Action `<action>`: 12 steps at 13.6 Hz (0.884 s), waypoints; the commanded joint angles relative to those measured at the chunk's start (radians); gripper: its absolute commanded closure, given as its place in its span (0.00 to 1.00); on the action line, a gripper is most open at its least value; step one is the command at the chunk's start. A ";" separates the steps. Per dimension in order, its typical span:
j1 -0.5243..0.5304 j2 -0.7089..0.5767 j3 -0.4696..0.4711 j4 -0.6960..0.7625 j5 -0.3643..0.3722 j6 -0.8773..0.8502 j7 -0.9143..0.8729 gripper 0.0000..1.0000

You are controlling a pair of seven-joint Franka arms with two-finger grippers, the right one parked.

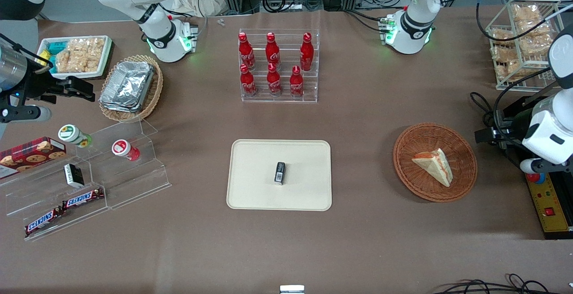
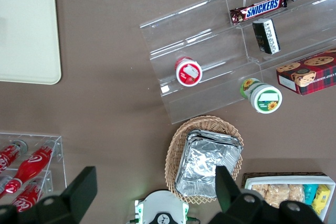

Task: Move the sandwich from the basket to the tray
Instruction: 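Move the left gripper down over the wrapped sandwich in the wicker basket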

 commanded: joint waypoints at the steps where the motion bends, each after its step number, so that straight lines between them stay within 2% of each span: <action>1: -0.010 0.018 0.004 0.027 -0.007 -0.033 -0.017 0.00; 4: -0.022 0.061 0.001 0.030 0.017 -0.031 -0.105 0.00; 6: -0.041 0.104 0.001 0.022 0.065 -0.030 -0.156 0.00; 8: -0.033 0.139 0.002 0.022 0.047 -0.014 -0.214 0.00; 10: -0.035 0.178 0.004 0.001 0.053 0.045 -0.296 0.00; 12: -0.032 0.169 0.006 -0.112 0.056 0.175 -0.406 0.00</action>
